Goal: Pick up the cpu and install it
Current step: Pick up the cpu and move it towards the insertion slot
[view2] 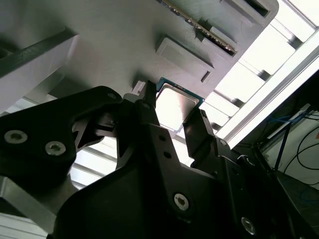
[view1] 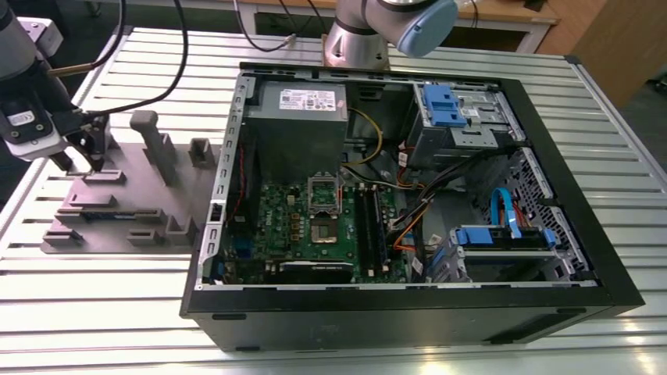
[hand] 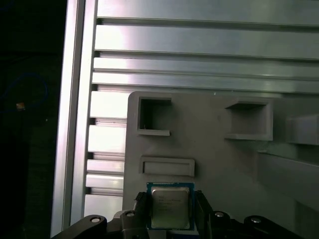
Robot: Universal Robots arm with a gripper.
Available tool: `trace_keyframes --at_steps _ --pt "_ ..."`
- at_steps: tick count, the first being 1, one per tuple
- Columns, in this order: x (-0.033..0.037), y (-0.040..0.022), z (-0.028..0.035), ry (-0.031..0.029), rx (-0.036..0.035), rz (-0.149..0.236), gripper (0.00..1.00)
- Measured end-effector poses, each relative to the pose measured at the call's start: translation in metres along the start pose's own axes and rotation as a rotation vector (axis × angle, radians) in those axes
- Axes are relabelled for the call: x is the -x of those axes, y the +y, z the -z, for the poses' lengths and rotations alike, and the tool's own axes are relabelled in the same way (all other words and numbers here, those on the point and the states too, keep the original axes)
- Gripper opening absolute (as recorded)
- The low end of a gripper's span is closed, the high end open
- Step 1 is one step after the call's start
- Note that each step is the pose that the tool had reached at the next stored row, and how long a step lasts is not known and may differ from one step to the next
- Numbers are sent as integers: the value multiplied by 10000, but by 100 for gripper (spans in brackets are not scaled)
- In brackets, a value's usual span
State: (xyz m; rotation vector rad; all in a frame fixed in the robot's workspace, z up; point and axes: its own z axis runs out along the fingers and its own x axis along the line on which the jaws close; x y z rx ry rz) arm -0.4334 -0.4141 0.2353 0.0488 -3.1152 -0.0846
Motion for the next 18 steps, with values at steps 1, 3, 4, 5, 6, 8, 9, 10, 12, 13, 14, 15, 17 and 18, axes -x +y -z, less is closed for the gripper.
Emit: trace_keyframes --at_steps 1,3,4,5,6,8,9,10,12,13,14,15,17,18 --pt "0 0 7 0 0 0 47" --pt "-1 1 25 0 1 0 47" --pt "-1 2 33 0 1 0 47" --pt "-1 2 40 0 0 0 47" --pt "0 2 40 -2 1 0 47" --pt "-1 2 44 0 0 0 47" --pt "-1 2 44 0 1 1 47" --pt "-1 2 45 0 0 0 47" --pt "-1 3 52 3 -1 0 47" --pt "-2 3 59 3 -2 0 47" --pt "-1 3 62 -1 1 0 47" --pt "-2 4 67 0 1 0 47" --pt "-2 5 84 1 0 0 47" --pt "-2 5 93 1 0 0 47"
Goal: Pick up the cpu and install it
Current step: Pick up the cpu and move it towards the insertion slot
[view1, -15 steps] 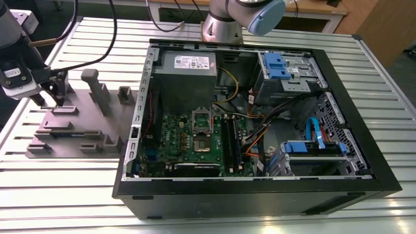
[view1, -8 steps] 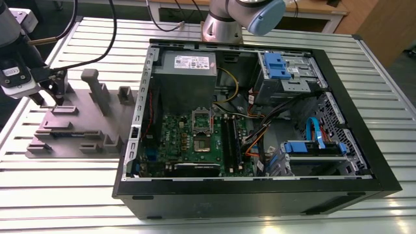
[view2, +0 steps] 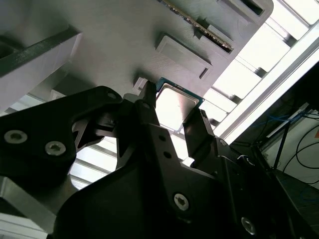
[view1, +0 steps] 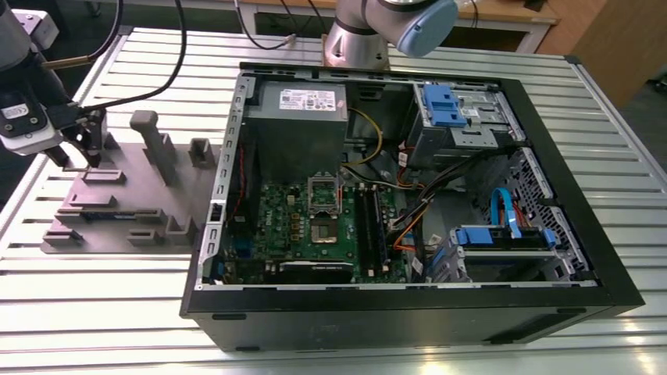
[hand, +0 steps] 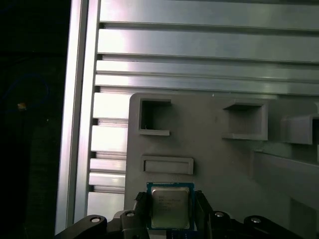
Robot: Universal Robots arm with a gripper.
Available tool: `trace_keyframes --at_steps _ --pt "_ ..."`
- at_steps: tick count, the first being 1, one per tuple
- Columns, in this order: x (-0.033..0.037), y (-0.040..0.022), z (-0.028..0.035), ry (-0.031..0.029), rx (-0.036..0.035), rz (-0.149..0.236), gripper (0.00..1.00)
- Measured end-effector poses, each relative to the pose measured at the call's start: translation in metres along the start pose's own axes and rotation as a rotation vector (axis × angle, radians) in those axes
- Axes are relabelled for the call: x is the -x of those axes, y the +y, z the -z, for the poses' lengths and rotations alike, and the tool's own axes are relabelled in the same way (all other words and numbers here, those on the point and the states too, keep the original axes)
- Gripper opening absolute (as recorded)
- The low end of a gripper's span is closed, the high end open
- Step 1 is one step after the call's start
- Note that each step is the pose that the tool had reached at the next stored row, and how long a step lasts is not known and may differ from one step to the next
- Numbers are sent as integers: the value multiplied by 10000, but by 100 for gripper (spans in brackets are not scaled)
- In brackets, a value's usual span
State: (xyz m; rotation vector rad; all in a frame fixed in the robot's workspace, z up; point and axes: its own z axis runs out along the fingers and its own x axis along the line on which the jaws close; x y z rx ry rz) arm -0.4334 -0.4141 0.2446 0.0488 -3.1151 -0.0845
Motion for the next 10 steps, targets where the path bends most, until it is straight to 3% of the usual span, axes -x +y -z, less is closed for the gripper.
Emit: trace_keyframes --at_steps 10 --pt "-1 3 43 -4 2 1 47"
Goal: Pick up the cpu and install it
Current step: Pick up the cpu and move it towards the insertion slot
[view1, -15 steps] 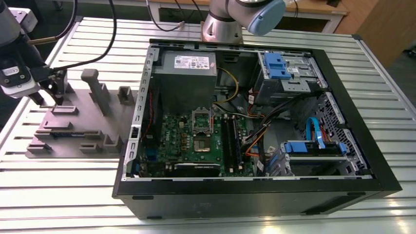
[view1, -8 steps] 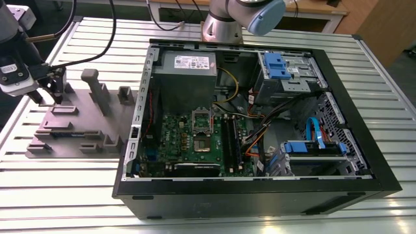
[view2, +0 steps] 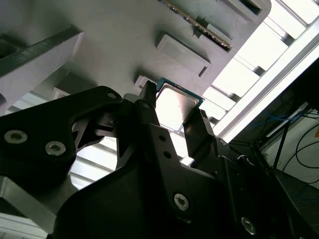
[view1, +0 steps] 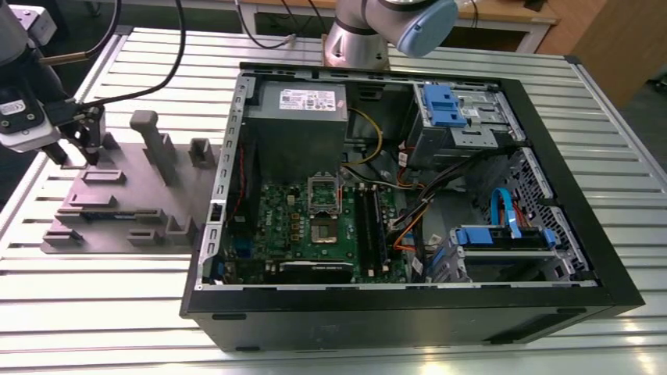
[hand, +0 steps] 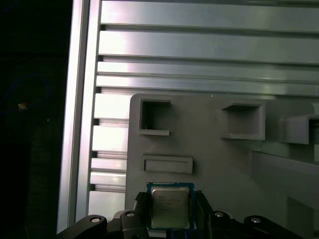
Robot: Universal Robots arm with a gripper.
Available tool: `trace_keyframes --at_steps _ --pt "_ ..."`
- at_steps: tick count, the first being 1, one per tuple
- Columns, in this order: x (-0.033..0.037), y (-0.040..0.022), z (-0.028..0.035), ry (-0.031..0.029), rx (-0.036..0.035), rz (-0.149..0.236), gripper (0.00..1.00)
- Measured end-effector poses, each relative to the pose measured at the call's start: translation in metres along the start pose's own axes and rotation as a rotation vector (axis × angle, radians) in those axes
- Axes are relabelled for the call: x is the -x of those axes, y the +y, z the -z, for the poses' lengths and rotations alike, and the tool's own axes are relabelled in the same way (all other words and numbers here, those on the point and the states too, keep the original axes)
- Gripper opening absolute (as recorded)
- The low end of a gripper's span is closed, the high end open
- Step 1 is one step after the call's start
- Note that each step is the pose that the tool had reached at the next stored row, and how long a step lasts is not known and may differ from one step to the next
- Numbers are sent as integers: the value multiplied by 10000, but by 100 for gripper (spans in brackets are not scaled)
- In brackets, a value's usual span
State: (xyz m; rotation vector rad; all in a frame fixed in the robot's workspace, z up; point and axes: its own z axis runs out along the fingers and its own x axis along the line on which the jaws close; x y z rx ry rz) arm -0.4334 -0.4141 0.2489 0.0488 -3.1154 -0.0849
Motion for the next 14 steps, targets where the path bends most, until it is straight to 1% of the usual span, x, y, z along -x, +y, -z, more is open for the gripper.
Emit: trace_keyframes --at_steps 14 --pt "-1 1 31 2 -9 0 47"
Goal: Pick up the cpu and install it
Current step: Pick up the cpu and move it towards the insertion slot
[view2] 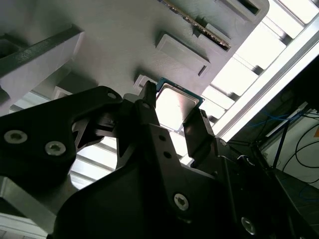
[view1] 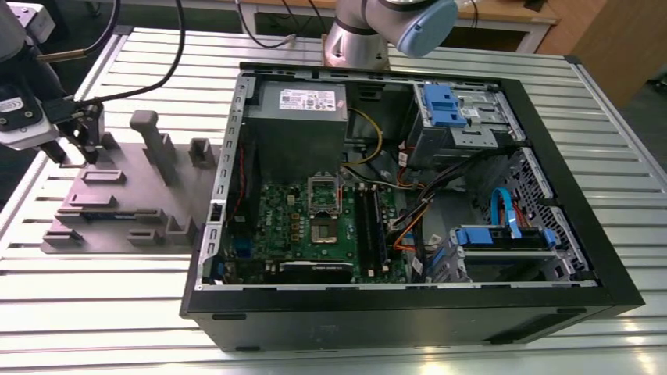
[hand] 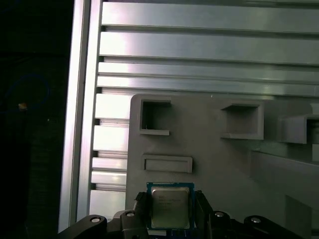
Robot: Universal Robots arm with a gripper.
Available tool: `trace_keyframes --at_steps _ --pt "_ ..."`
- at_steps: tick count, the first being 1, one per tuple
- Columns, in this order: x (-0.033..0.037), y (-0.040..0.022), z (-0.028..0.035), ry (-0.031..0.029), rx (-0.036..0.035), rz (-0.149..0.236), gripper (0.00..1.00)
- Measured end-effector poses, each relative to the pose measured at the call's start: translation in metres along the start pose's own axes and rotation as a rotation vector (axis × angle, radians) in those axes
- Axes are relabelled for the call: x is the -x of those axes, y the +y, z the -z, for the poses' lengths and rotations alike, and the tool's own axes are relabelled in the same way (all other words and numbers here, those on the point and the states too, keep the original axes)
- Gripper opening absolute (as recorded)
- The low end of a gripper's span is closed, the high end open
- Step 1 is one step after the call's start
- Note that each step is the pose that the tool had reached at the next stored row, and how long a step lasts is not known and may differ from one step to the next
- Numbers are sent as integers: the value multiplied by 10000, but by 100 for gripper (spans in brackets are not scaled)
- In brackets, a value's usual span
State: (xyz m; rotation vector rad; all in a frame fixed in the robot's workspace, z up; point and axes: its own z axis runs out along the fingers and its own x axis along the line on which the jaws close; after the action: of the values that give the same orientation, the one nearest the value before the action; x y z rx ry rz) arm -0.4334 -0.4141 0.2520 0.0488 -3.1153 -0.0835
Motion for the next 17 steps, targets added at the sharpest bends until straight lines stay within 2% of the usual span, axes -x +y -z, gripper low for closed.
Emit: trace_keyframes --at_steps 2,17 --pt "-1 2 35 1 0 0 47" --pt "-2 4 70 0 0 0 47"
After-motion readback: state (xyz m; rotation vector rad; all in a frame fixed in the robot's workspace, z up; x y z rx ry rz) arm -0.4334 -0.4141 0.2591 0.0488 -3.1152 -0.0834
